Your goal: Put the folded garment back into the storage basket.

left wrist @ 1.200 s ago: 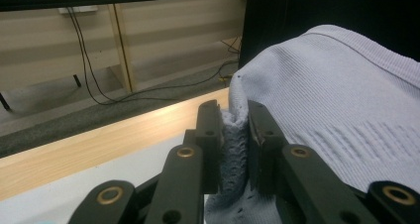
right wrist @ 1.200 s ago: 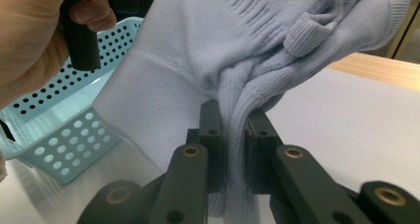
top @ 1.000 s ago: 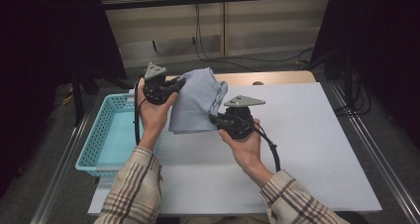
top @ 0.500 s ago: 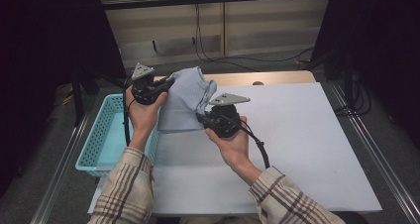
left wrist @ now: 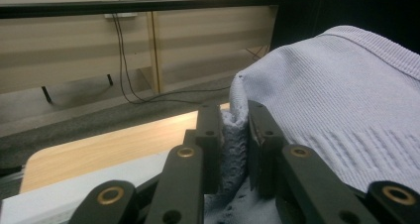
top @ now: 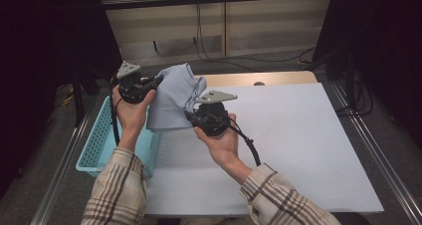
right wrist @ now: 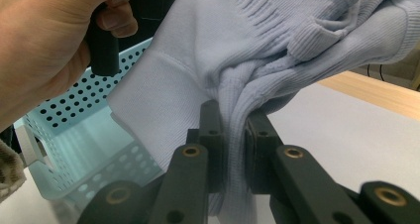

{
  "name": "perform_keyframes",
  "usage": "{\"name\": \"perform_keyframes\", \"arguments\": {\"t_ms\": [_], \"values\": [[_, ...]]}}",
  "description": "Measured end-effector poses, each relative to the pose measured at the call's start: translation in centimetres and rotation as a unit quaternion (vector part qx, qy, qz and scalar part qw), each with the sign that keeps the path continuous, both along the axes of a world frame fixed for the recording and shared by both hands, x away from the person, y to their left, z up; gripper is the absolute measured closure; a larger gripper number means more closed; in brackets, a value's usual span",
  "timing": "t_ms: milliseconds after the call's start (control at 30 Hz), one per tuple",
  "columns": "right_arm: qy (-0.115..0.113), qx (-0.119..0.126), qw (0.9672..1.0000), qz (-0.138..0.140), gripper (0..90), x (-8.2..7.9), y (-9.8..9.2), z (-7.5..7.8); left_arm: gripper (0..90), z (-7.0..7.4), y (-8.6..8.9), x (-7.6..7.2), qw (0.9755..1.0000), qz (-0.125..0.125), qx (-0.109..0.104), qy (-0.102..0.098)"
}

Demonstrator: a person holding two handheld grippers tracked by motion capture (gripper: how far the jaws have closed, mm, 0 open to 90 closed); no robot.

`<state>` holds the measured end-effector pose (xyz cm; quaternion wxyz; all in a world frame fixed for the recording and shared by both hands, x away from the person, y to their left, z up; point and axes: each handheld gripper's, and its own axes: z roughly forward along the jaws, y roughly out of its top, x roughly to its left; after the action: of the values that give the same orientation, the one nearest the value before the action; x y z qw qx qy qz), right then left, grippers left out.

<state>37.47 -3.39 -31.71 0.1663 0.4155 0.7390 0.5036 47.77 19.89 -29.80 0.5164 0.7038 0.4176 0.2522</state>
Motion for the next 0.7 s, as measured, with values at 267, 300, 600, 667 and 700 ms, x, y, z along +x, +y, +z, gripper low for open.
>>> {"name": "perform_keyframes", "arguments": {"t_ms": [267, 300, 600, 667, 700], "values": [[0.001, -0.002, 0.9999, 0.011, 81.6, 0.1, 1.6, 0.2, 78.3, 0.2, 1.5, -0.2, 0.9999, 0.012, 0.000, -0.002], [-0.007, -0.004, 0.9999, 0.014, 81.6, 0.3, 1.7, 0.2, 78.3, 0.3, 1.8, -0.3, 0.9999, 0.011, 0.002, 0.001], [-0.006, -0.001, 0.9997, 0.023, 81.6, 0.4, 3.4, 0.7, 78.4, 0.9, 3.5, -0.8, 0.9996, 0.029, -0.004, -0.006], [-0.007, -0.001, 0.9997, 0.024, 81.6, 0.4, 3.8, 0.7, 78.4, 1.0, 3.9, -0.8, 0.9995, 0.031, -0.005, -0.008], [-0.008, 0.000, 0.9996, 0.029, 81.6, 0.4, 3.9, 0.7, 78.4, 1.0, 4.0, -0.8, 0.9993, 0.036, -0.002, -0.008]]}}
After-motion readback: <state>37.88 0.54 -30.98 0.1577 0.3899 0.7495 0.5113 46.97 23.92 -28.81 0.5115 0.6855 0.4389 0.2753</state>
